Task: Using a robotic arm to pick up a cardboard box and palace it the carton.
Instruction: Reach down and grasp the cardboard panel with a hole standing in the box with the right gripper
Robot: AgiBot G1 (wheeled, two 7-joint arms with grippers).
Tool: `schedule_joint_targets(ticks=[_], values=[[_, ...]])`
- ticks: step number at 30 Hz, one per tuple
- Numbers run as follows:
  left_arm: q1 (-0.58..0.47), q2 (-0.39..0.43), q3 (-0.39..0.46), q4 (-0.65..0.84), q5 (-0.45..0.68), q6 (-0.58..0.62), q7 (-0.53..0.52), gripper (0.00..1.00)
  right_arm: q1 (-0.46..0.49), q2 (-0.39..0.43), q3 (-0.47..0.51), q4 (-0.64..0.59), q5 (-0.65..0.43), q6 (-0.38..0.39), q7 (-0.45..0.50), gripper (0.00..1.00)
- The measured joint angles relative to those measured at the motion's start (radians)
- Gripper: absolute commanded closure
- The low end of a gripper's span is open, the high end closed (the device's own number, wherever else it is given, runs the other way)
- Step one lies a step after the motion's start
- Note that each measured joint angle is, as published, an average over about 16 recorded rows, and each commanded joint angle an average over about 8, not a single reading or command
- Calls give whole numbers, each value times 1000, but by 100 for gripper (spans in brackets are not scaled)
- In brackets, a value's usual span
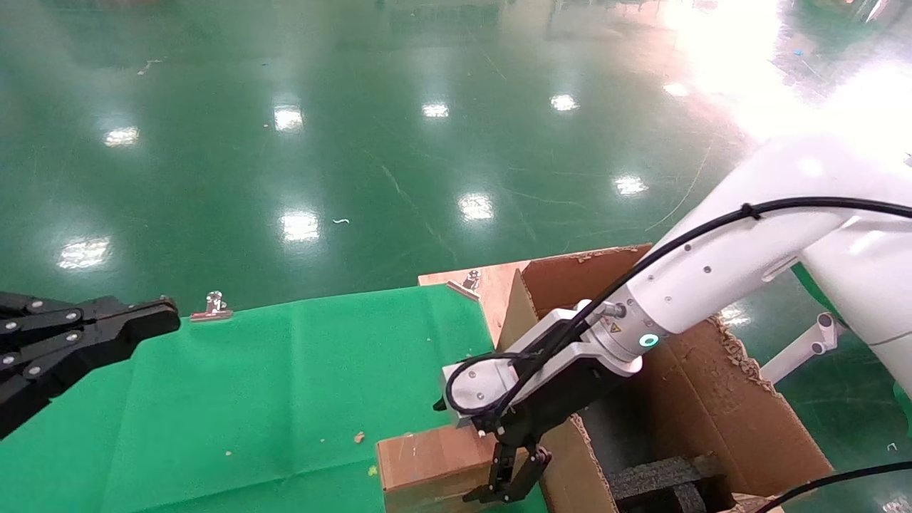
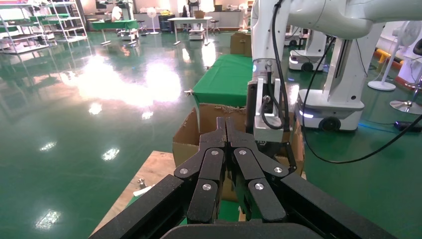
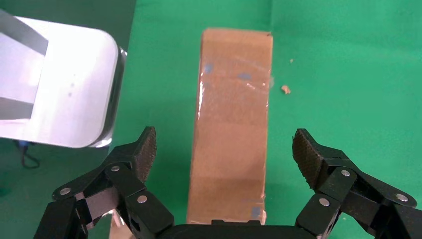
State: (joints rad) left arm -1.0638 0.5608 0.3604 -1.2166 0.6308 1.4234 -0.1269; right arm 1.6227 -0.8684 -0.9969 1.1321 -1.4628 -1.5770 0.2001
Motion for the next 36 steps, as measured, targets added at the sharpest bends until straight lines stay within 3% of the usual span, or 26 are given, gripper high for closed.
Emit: schedule_joint_targets(ticks=[4,5,11,13,36], values=[[0,0,0,0,0,0,0,0,18,-11,-36,-14,-11,2,-19,3],[0,0,0,0,0,0,0,0,21,-14,-43,-17,-14,2,-22,11],[0,0,0,0,0,0,0,0,35,-22,-67,-26,-24,4,-35,86],[0,0,0,0,0,0,0,0,36,-23,-70,-27,-26,4,-37,100],[0,0,0,0,0,0,0,0,30,-20,-60,-23,-20,3,-33,100]])
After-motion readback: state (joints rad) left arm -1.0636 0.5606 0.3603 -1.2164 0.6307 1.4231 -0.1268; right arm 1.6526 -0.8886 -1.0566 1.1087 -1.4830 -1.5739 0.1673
